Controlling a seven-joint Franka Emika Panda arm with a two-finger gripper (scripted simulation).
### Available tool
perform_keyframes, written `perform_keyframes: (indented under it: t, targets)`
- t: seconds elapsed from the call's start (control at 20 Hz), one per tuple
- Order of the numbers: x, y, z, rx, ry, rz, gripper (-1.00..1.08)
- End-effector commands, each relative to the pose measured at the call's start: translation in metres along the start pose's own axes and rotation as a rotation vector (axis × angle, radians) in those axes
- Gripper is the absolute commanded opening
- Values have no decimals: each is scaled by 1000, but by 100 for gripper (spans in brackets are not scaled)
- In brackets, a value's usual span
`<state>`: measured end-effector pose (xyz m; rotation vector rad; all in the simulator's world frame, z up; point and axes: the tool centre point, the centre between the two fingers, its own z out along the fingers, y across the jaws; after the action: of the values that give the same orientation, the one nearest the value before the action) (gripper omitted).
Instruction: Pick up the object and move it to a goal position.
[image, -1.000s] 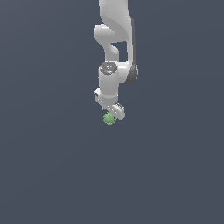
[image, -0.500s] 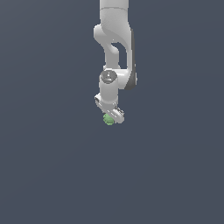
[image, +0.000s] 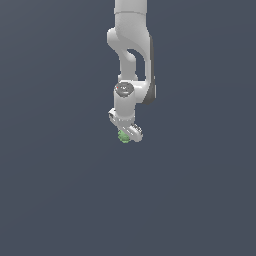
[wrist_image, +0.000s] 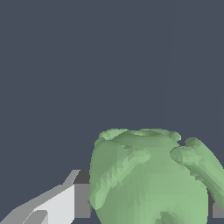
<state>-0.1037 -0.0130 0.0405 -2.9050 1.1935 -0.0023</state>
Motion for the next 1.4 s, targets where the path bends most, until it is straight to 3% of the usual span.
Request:
perform_keyframes:
  t: [0.0, 0.35, 0.65, 1.35]
  targets:
    - [0, 1, 1, -2, -1, 1, -100]
    - [0, -2, -1, 0, 0, 0, -100]
    - [3, -20, -12, 0, 0, 0, -100]
    - [17, -113, -69, -2, 1, 1, -100]
